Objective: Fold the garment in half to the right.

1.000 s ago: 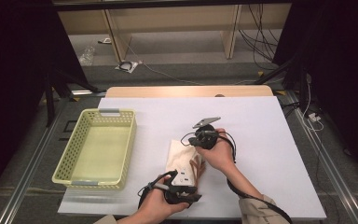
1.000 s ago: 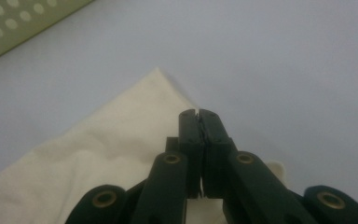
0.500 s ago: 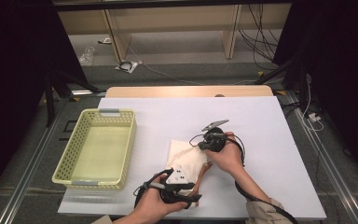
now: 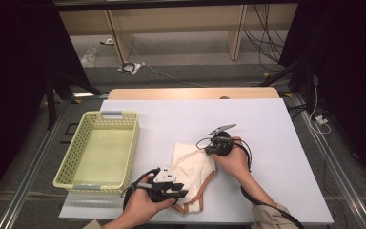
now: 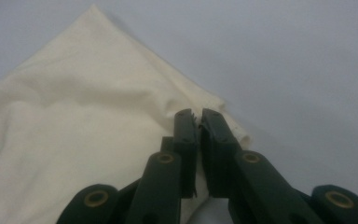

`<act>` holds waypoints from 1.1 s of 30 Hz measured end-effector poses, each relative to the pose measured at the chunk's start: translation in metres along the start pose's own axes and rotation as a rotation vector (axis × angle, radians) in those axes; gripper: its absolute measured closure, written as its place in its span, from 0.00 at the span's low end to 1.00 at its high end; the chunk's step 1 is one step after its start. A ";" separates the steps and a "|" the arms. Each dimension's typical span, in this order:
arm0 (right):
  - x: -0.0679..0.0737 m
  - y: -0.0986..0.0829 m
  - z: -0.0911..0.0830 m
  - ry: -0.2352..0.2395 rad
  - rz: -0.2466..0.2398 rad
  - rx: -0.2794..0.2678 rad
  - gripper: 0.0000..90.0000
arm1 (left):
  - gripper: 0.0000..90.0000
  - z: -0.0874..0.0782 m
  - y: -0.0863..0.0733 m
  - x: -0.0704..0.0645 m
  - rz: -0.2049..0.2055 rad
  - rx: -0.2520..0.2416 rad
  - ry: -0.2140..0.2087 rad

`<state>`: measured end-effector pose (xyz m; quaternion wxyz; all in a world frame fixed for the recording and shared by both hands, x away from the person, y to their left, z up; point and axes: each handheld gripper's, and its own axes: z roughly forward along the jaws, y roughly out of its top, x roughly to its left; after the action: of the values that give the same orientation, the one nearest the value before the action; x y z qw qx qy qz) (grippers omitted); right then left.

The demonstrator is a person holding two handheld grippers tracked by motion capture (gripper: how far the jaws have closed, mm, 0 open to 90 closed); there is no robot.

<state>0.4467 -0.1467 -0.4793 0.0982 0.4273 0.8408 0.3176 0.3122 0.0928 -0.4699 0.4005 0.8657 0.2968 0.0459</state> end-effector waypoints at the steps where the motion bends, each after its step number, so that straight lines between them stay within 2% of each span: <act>1: 0.000 0.000 0.000 0.000 0.002 0.001 0.95 | 0.77 -0.001 -0.003 0.004 -0.012 0.001 0.006; 5: -0.001 -0.001 -0.001 0.006 0.005 -0.015 0.93 | 0.76 -0.004 -0.005 0.008 -0.021 -0.013 0.012; 7: -0.003 0.000 -0.005 0.005 0.005 -0.043 0.91 | 0.73 -0.007 -0.006 0.011 -0.011 -0.048 0.015; 10: -0.005 0.003 -0.015 0.001 0.020 -0.083 0.89 | 0.68 -0.008 -0.006 0.014 -0.008 -0.065 0.023; 11: -0.006 0.003 -0.018 -0.002 0.019 -0.093 0.88 | 0.66 -0.009 -0.007 0.017 -0.012 -0.087 0.035; 15: -0.011 -0.002 -0.023 -0.012 0.034 -0.099 0.85 | 0.59 -0.010 -0.006 0.019 -0.007 -0.115 0.042; 21: -0.015 -0.013 -0.029 -0.014 0.023 -0.111 0.77 | 0.51 -0.010 -0.006 0.026 -0.035 -0.127 0.045; 30: -0.006 -0.027 -0.041 0.018 0.014 -0.131 0.66 | 0.40 -0.010 -0.006 0.035 -0.073 -0.139 0.061; 31: -0.003 -0.031 -0.044 0.023 0.013 -0.145 0.64 | 0.38 -0.009 -0.007 0.036 -0.077 -0.138 0.064; 33: -0.001 -0.035 -0.048 0.033 0.017 -0.144 0.60 | 0.34 -0.010 -0.007 0.038 -0.088 -0.125 0.082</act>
<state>0.4036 -0.1841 -0.4641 0.1121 0.4210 0.8136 0.3850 0.3367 0.1233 -0.4743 0.4429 0.8226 0.3471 0.0823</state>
